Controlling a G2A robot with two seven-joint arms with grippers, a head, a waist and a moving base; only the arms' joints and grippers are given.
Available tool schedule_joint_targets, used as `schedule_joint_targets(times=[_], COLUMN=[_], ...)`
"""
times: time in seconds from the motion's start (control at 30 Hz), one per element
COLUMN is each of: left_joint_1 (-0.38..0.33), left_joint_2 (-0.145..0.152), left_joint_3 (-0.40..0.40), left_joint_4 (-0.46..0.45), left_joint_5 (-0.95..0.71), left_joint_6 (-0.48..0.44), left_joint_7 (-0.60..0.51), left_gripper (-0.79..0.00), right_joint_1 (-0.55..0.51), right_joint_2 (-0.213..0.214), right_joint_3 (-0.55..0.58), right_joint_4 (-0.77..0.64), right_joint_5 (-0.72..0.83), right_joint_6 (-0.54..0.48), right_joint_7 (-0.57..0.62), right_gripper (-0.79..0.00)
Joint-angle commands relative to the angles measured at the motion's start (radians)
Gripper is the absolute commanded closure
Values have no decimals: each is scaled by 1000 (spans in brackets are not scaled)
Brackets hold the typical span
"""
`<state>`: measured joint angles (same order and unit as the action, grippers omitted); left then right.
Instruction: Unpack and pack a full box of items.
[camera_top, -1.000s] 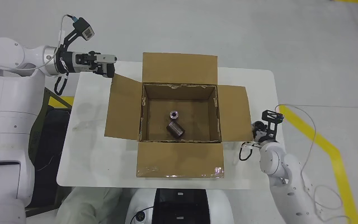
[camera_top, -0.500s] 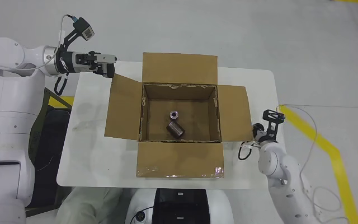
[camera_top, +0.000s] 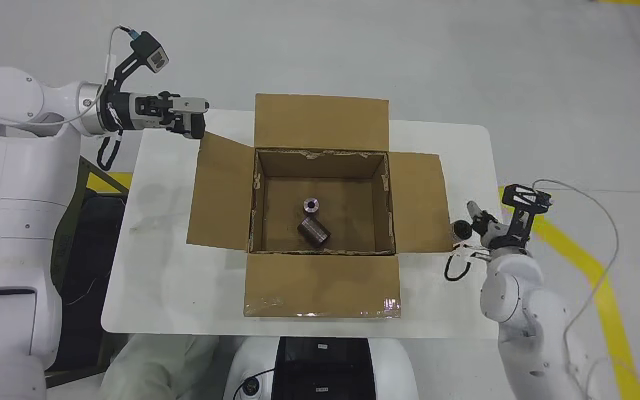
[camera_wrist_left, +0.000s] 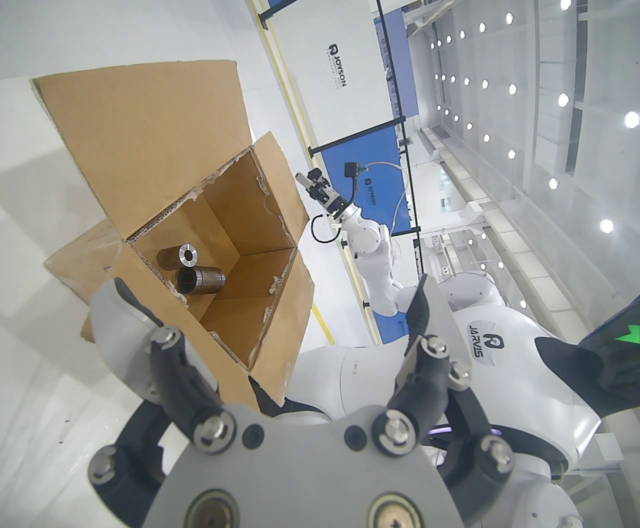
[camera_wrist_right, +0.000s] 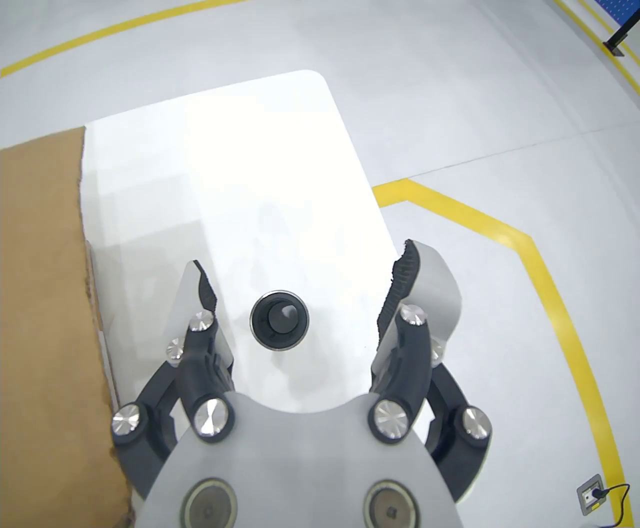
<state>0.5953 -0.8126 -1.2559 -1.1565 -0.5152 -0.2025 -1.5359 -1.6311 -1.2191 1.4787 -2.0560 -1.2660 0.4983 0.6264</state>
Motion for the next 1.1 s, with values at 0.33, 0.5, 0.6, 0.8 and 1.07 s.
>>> schedule_joint_targets(times=[0.33, 0.5, 0.6, 0.8, 1.07], left_joint_1=[0, 0, 0, 0, 0], left_joint_2=[0, 0, 0, 0, 0], left_joint_3=[0, 0, 0, 0, 0], left_joint_4=[0, 0, 0, 0, 0], left_joint_5=[0, 0, 0, 0, 0], left_joint_6=[0, 0, 0, 0, 0], left_joint_7=[0, 0, 0, 0, 0], left_gripper=[-785, -785, -785, -785, -785], right_joint_1=[28, 61, 94, 191, 335], right_joint_2=[-6, -11, -15, -27, -52], right_joint_3=[-38, -94, -140, -242, -402], right_joint_4=[-119, -143, -146, -121, -51], right_joint_5=[-32, -25, -36, -21, 41], right_joint_6=[-82, -136, -165, -240, -337], right_joint_7=[52, 58, 64, 90, 118], right_gripper=[-727, -730, -730, -785, -785])
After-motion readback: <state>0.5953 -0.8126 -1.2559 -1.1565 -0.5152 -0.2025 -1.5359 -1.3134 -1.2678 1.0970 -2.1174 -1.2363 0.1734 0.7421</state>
